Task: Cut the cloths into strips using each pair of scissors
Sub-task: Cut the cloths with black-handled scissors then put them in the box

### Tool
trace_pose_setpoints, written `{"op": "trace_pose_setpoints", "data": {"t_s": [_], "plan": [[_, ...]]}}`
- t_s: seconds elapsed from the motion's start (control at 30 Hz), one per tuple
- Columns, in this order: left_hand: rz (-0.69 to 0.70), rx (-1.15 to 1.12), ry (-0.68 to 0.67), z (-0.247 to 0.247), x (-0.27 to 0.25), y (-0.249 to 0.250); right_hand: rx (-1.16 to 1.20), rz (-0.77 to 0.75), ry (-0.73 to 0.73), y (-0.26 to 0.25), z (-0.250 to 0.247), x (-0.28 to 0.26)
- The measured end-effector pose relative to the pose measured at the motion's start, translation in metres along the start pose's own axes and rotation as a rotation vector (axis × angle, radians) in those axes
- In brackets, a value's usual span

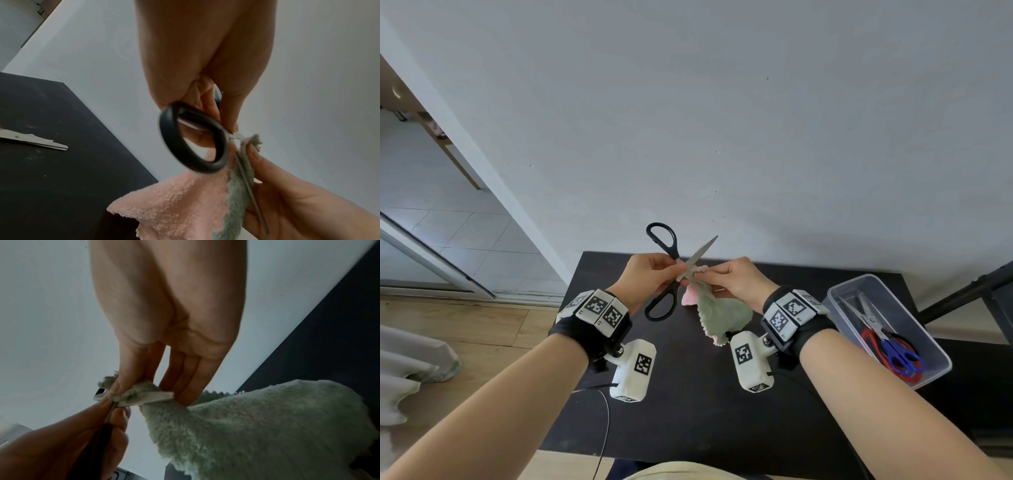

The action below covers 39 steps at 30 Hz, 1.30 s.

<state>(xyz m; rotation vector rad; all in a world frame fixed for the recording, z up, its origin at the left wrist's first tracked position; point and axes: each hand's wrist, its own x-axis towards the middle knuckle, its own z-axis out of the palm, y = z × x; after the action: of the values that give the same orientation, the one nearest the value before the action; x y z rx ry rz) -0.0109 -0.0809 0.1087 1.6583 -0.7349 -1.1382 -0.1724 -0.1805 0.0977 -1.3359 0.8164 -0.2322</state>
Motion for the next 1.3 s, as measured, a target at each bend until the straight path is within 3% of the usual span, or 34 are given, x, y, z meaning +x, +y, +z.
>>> {"op": "trace_pose_setpoints", "data": {"t_s": [0.33,0.6,1.03,1.3], "plan": [[0.039,0.175,0.105,0.007,0.001,-0.003,-0.171,0.026,-0.054,0.006,-0.001,0.005],[0.007,0.053,0.209,-0.006,0.001,-0.003,-0.219,0.074,-0.022,0.019,-0.025,-0.001],[-0.043,-0.057,0.106,-0.017,-0.003,0.007,0.048,0.068,0.192,0.033,-0.040,-0.014],[-0.007,-0.199,0.043,-0.017,-0.007,0.006,0.092,0.049,0.259,0.032,-0.046,-0.017]]}}
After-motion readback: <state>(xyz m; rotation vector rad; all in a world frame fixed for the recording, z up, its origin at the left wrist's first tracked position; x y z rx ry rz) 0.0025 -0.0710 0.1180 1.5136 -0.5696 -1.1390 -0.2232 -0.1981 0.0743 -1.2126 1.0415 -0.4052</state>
